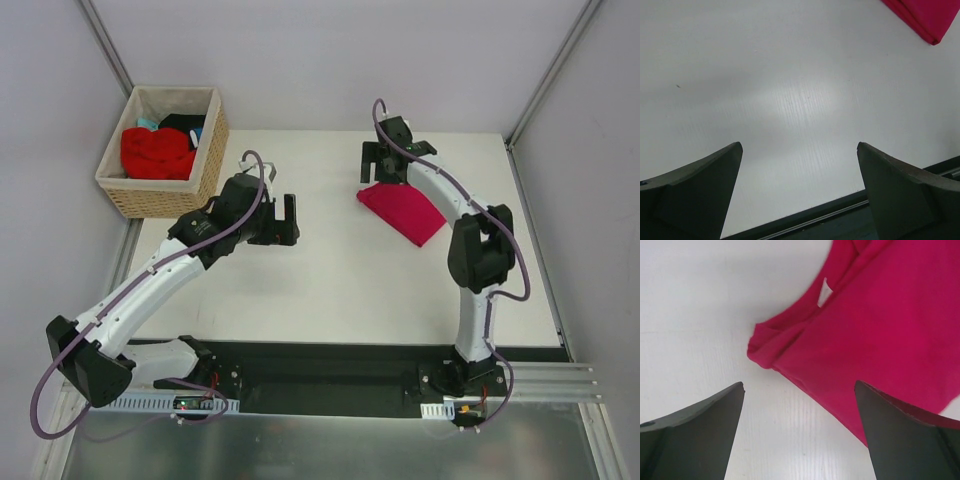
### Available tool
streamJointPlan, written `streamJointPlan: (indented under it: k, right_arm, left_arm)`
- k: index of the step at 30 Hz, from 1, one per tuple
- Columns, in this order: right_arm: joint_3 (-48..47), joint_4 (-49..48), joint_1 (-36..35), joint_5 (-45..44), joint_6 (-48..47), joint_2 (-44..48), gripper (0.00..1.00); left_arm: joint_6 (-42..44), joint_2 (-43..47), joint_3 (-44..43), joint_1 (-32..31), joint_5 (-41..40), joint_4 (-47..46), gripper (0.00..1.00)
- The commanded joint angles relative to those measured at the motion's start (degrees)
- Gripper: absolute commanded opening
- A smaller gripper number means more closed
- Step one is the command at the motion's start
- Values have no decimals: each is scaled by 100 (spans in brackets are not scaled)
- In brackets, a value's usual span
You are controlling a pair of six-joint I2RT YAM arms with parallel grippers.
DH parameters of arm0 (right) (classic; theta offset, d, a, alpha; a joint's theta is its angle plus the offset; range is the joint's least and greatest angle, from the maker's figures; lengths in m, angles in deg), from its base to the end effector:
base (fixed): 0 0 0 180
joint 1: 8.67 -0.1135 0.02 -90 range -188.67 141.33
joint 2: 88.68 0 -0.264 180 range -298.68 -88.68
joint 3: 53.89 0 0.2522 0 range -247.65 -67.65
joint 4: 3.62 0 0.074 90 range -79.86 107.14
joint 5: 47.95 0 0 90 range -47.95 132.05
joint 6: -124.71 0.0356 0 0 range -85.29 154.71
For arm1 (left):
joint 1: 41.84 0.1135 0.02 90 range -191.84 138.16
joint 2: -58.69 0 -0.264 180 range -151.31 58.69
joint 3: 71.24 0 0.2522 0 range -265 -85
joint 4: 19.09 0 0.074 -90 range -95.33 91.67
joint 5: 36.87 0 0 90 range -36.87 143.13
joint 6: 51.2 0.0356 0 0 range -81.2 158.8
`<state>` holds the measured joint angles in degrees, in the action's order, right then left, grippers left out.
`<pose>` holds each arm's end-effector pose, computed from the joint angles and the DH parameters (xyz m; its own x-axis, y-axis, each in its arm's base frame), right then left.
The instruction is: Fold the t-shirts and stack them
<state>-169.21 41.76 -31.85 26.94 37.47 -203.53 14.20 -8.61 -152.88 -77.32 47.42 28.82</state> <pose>0.4264 0.1725 0.2786 -0.6584 -0.2313 -0.7163 -0.1788 0.9724 -0.1497 0.2086 -0.1443 0.3590 -0.6217 -0.0655 -0.7805 0.2763 0.9141 -0.2968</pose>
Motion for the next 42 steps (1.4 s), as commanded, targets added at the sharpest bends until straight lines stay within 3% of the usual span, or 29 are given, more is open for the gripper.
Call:
streamJointPlan:
  k: [1,15,28,42]
  right_arm:
    - [-786,441,-29,562,-66,-511,96]
    - [-690,241,6,887,277,-1189,96]
    - [-795,-138,392,1749,778,-1725,96]
    - [-2051,-15,1368,2408,1349,-2726,96]
  left_arm:
    - [-361,95,143,-213,-263,-312,99]
    - [-238,-81,29,-248,-413,-400,99]
    - [-194,42,38,-240,-703,-418,99]
    - [-54,-212,-243,-248,-843,-418,99]
